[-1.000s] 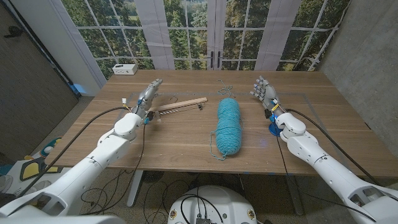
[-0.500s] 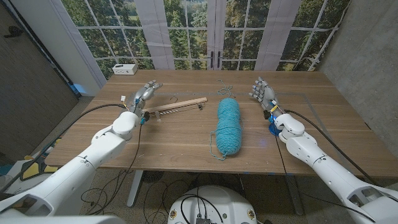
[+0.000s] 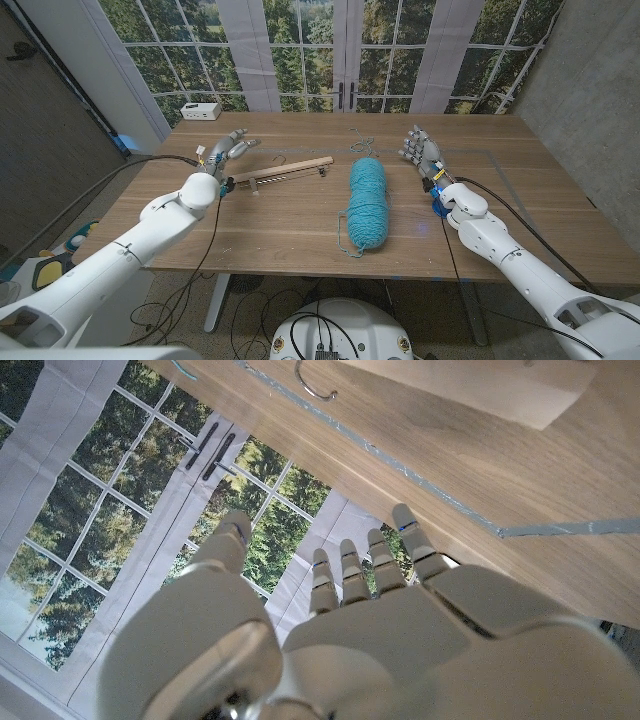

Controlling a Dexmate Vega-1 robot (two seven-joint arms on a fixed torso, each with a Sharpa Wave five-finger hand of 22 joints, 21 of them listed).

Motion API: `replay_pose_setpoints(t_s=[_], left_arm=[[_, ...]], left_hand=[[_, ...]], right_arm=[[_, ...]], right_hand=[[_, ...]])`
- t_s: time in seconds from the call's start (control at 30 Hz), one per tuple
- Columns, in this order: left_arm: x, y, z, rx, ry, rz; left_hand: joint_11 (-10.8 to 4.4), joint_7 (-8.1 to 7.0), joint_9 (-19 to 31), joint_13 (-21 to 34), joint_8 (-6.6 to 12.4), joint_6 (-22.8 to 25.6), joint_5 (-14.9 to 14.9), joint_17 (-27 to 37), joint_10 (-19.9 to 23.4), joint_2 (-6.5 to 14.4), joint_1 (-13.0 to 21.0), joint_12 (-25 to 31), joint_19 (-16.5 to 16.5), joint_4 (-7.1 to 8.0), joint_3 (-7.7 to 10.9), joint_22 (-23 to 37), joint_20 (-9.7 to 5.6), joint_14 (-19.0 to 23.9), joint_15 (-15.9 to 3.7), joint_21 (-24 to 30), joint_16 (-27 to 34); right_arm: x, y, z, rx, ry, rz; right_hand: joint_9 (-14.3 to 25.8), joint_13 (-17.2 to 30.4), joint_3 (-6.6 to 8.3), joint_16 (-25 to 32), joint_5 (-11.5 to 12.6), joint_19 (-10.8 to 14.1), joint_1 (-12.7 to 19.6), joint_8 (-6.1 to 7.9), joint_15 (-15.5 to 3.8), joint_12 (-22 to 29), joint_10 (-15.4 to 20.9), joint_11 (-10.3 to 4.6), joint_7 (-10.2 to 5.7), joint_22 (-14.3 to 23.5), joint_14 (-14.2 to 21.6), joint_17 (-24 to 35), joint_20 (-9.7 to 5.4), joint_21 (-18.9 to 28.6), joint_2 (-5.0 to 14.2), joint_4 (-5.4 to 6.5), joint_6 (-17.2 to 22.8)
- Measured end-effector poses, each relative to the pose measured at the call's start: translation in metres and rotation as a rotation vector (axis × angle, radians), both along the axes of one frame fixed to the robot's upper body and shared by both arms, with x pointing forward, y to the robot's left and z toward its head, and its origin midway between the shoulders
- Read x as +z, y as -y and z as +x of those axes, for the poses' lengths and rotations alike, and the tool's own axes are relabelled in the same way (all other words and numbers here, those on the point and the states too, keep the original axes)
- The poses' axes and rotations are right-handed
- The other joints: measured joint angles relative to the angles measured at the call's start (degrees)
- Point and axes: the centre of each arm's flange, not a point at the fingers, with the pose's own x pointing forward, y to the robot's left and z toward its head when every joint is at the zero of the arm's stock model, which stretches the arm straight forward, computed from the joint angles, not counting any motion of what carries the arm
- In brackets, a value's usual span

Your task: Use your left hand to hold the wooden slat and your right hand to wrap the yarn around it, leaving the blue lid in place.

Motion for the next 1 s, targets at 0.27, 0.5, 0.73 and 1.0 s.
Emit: replay_pose_setpoints(t_s=[0.27, 0.5, 0.73, 1.0], left_arm=[[0.009, -0.001, -0.003, 0.037, -0.038, 0.094], [0.015, -0.003, -0.008, 0.063, -0.072, 0.164], [0.021, -0.006, -0.014, 0.094, -0.114, 0.236], [0.028, -0.009, -0.018, 0.118, -0.170, 0.300]], left_hand=[[0.20, 0.58, 0.0, 0.2, 0.00, 1.2, 0.0, 0.0, 1.0, -1.1, 1.6, 0.0, 0.6, 0.02, -0.47, 0.0, -0.04, 0.6, -0.24, -0.4, 0.0], [0.28, 0.47, 0.0, 0.2, 0.00, 2.4, 0.0, 0.0, 1.9, -1.8, 2.9, 0.2, 1.1, 0.15, -1.04, 0.0, -0.47, 1.6, -0.78, -0.9, 0.0], [0.00, 0.37, 0.0, 0.2, 0.00, 3.5, 0.0, 0.3, 4.1, -2.3, 4.8, 0.7, 2.2, 0.22, -2.03, 0.0, -1.11, 3.5, -1.66, -0.9, 0.4], [-0.02, 0.58, 0.0, 0.2, 0.00, 3.9, 0.0, 0.3, 4.3, -2.3, 5.9, 0.7, 2.6, 0.22, -2.03, 0.0, -1.13, 3.5, -1.59, -0.9, 0.4]], right_arm=[[-0.001, -0.002, 0.002, 0.003, -0.005, 0.000], [-0.001, -0.003, 0.002, 0.005, -0.008, 0.000], [-0.003, -0.006, 0.000, 0.008, -0.007, 0.002], [-0.006, -0.010, -0.003, 0.011, -0.008, 0.004]], right_hand=[[0.0, 0.0, 0.00, 0.0, 0.0, 0.0, 0.0, 0.21, 0.00, 0.0, 0.0, 0.00, -0.20, 0.0, 0.0, -0.2, 0.00, -0.2, 0.43, 0.00, 0.2], [0.0, 0.0, 0.00, 0.0, 0.0, 0.0, 0.0, 0.21, 0.00, 0.0, 0.0, 0.00, -0.09, 0.0, 0.0, -0.3, 0.00, -0.4, 0.45, 0.00, 0.7], [0.0, 0.0, 0.00, 0.0, 0.0, 0.0, 0.0, 0.21, -0.01, 0.0, 0.0, -0.01, -0.09, 0.0, 0.0, -0.5, -0.01, -0.4, 0.45, 0.00, 0.7], [0.0, 0.0, 0.00, 0.0, 0.0, 0.0, 0.0, 0.21, -0.01, 0.0, 0.3, 0.31, -0.09, 0.0, 0.0, -0.5, -0.01, -0.6, 0.79, 0.00, 0.7]])
